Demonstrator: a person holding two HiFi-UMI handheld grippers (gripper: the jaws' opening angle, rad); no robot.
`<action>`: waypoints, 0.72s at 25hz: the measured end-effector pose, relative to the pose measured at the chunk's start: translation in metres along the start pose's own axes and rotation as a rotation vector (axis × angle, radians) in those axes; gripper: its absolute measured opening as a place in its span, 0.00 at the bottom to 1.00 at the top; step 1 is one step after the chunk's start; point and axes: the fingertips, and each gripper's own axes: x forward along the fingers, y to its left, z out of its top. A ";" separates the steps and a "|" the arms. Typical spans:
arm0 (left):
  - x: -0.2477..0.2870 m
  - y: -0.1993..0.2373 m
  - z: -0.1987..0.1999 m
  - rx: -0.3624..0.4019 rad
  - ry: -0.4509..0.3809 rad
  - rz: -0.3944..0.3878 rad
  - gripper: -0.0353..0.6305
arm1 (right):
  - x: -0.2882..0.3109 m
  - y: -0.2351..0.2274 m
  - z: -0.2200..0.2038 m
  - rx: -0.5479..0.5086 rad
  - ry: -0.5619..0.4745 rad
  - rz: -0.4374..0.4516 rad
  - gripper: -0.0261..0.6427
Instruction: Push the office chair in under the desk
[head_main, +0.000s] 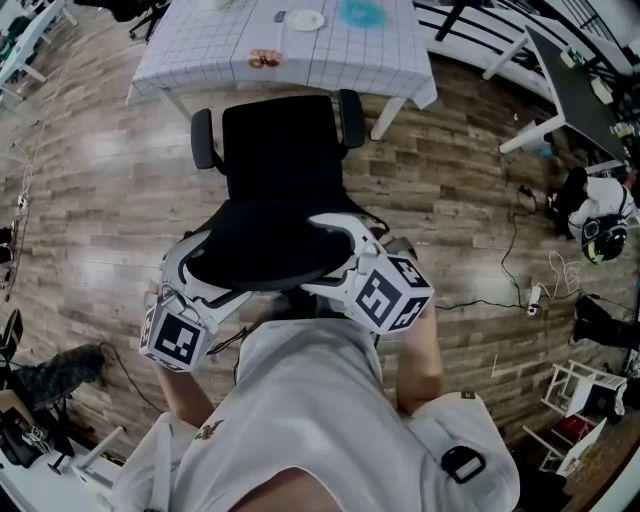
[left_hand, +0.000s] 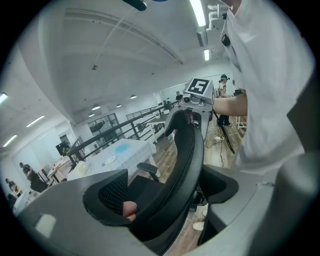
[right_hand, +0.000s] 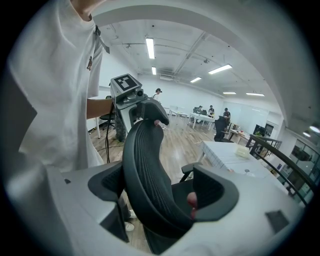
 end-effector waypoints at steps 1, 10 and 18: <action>0.000 0.001 0.000 0.000 0.005 -0.003 0.71 | 0.001 -0.001 0.000 0.001 0.000 0.000 0.65; 0.000 0.012 -0.004 0.005 -0.003 -0.018 0.71 | 0.008 -0.009 0.003 0.010 0.003 0.000 0.65; 0.001 0.027 -0.008 0.010 0.002 -0.030 0.71 | 0.017 -0.020 0.006 0.015 0.022 0.012 0.65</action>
